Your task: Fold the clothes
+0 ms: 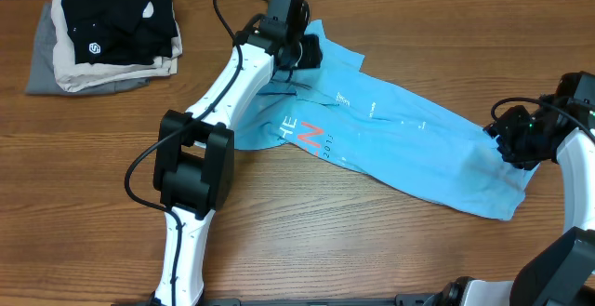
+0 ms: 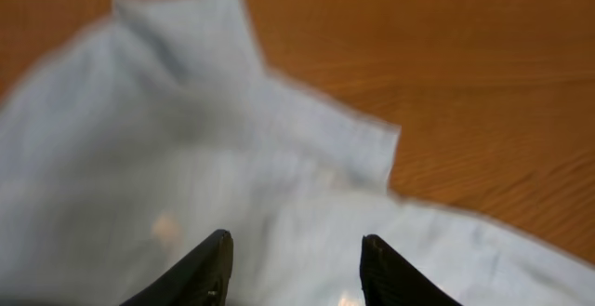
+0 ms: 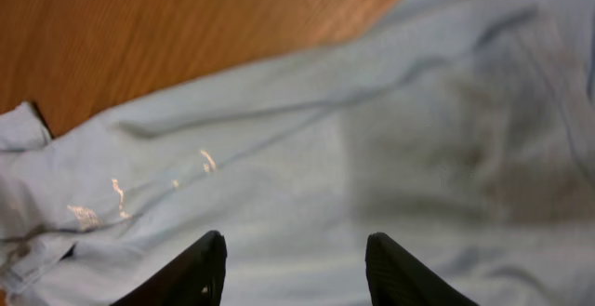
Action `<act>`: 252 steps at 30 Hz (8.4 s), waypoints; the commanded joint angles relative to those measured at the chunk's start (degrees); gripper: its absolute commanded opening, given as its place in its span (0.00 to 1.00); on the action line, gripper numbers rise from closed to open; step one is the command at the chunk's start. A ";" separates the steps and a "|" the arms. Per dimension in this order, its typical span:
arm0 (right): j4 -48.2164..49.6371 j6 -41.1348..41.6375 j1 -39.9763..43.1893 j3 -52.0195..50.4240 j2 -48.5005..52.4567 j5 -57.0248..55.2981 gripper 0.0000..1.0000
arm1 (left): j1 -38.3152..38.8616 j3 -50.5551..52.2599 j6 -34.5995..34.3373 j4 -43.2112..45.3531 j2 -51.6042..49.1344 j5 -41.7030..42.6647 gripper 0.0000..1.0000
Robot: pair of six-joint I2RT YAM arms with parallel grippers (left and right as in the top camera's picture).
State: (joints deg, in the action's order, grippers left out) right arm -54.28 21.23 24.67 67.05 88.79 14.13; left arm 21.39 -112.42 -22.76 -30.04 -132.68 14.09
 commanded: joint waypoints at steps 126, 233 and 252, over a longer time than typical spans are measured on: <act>-2.16 -6.75 6.54 19.23 22.16 -14.40 0.04 | -10.80 -40.61 26.47 -21.29 -18.88 0.55 0.04; -2.99 7.58 -25.53 -6.78 17.84 -3.21 0.15 | -13.84 -23.45 20.96 -66.62 -19.89 -12.15 0.06; -3.82 7.56 -18.99 -6.58 17.84 -5.97 0.14 | -17.88 -23.98 20.20 -56.26 -6.01 -4.48 0.94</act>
State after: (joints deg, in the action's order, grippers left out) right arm -59.72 28.53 5.10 61.69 106.74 13.54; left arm 3.01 -135.81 -2.79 -87.57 -140.86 7.90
